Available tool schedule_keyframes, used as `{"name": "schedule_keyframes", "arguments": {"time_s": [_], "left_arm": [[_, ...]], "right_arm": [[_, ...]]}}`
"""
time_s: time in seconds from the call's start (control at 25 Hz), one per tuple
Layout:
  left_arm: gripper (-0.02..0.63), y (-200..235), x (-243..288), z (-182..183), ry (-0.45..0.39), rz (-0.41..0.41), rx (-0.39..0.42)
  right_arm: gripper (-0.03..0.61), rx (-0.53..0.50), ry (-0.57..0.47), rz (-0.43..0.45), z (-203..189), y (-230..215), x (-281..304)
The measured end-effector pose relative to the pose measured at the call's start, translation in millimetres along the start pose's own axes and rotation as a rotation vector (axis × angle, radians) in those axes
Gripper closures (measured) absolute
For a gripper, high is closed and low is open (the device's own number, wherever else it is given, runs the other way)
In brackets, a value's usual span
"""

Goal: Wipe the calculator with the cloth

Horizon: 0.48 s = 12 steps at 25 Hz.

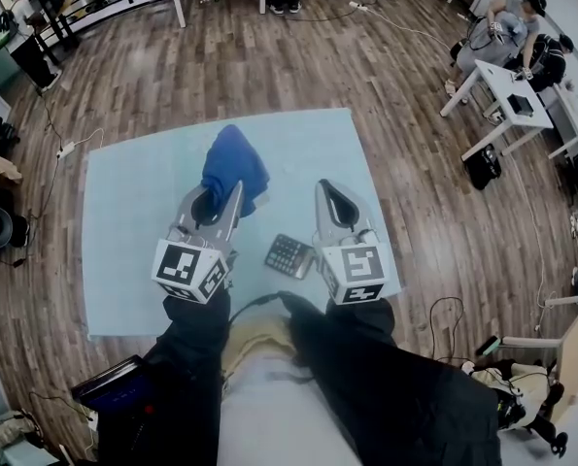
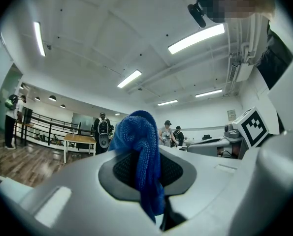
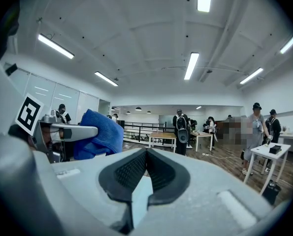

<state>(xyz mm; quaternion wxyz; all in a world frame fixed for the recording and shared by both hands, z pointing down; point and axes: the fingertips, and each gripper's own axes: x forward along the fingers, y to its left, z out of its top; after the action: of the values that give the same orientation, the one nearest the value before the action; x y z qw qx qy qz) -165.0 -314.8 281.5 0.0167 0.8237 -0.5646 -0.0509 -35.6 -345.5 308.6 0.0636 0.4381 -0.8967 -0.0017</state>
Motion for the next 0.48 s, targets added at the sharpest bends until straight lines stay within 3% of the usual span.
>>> {"name": "schedule_keyframes", "arguments": {"time_s": [0.48], "left_arm": [[0.554, 15.9, -0.8, -2.3, 0.003, -0.005, -0.031]], "right_arm": [[0.577, -0.005, -0.017, 0.013, 13.4, 11.5, 10.6]]}}
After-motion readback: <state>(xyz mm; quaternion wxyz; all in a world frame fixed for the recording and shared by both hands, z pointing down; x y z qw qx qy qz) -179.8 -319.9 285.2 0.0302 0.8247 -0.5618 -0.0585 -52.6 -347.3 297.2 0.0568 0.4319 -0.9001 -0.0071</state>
